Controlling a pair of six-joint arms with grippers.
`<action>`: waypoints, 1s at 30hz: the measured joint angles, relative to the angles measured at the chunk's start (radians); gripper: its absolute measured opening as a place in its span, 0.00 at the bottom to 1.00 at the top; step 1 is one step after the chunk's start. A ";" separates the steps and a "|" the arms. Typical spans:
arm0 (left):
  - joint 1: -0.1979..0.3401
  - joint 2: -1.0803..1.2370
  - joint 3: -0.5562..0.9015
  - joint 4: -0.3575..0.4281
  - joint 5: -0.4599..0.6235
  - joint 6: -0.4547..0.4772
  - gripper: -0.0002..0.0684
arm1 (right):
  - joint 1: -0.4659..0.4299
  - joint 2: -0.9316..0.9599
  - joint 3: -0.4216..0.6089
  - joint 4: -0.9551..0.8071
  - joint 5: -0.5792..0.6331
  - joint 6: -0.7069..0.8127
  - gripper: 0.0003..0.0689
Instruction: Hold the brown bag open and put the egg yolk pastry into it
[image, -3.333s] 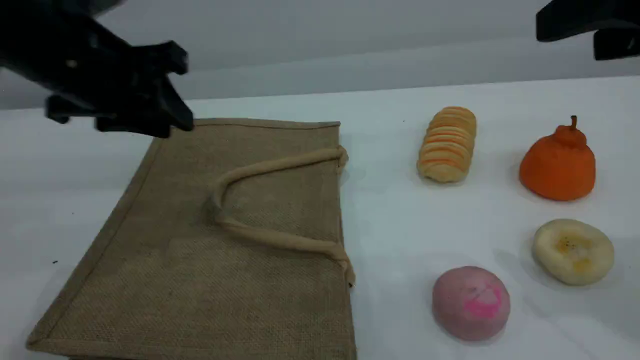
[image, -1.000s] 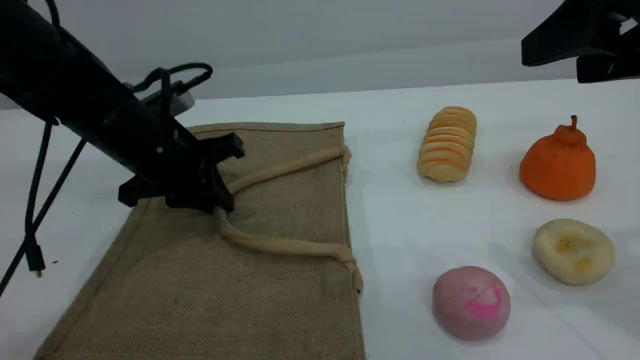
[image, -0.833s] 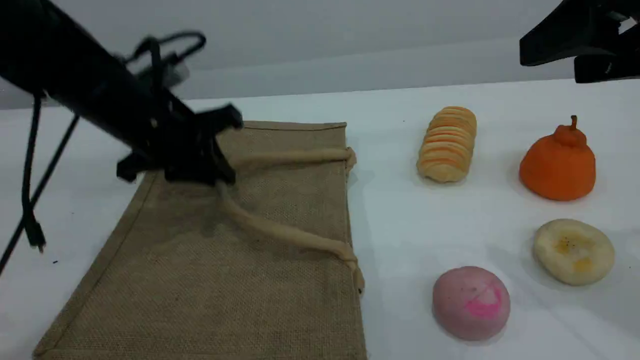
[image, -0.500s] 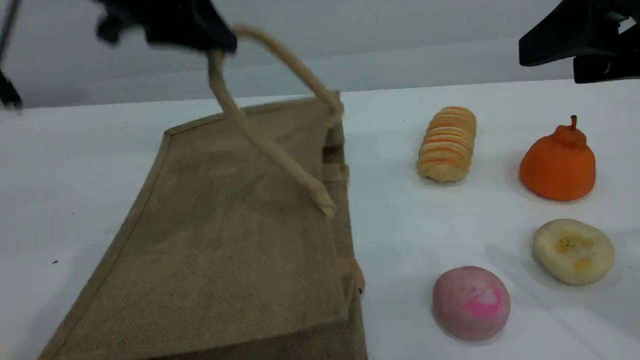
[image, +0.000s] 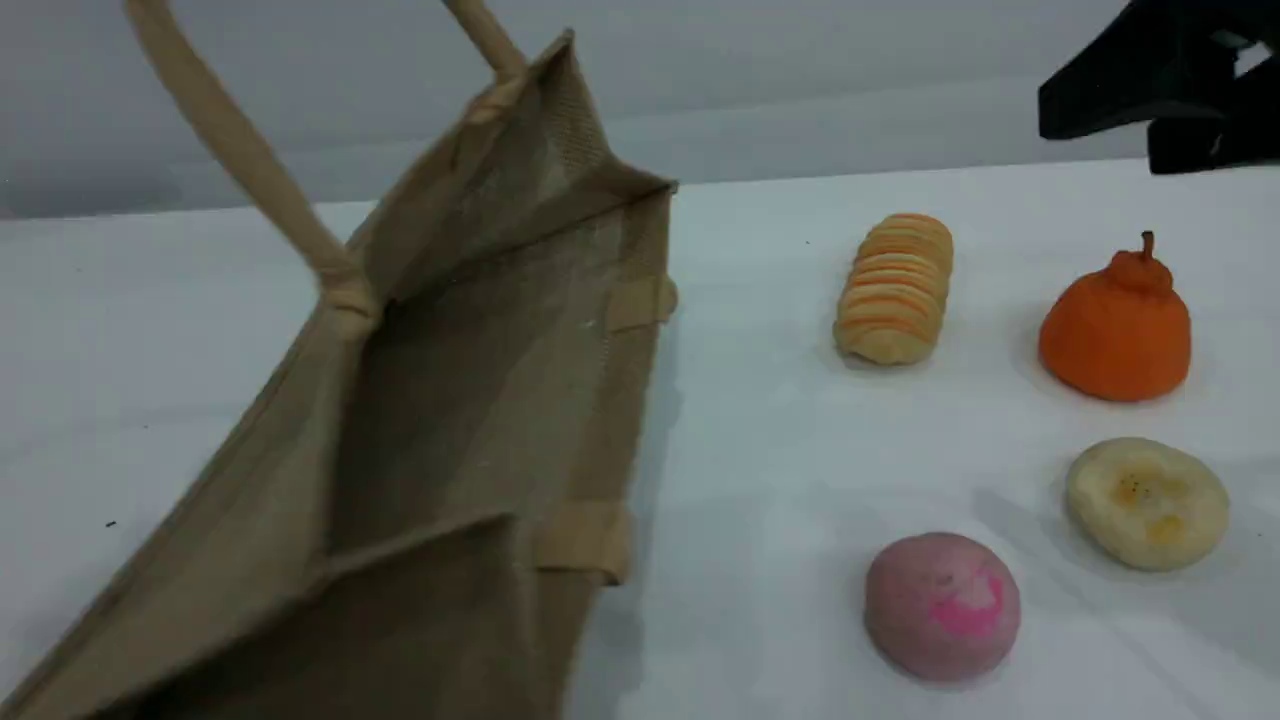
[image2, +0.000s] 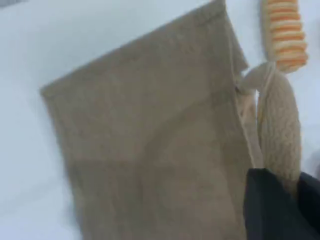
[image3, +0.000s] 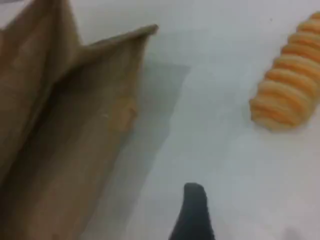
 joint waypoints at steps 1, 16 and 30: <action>0.000 0.000 -0.015 0.004 0.004 0.013 0.13 | 0.000 0.014 0.000 0.000 -0.004 0.000 0.74; 0.000 0.003 -0.078 -0.170 0.064 0.250 0.13 | 0.000 0.134 0.001 0.034 -0.141 0.000 0.74; 0.000 0.003 -0.078 -0.278 0.064 0.316 0.13 | 0.000 0.238 0.001 0.021 -0.243 0.001 0.74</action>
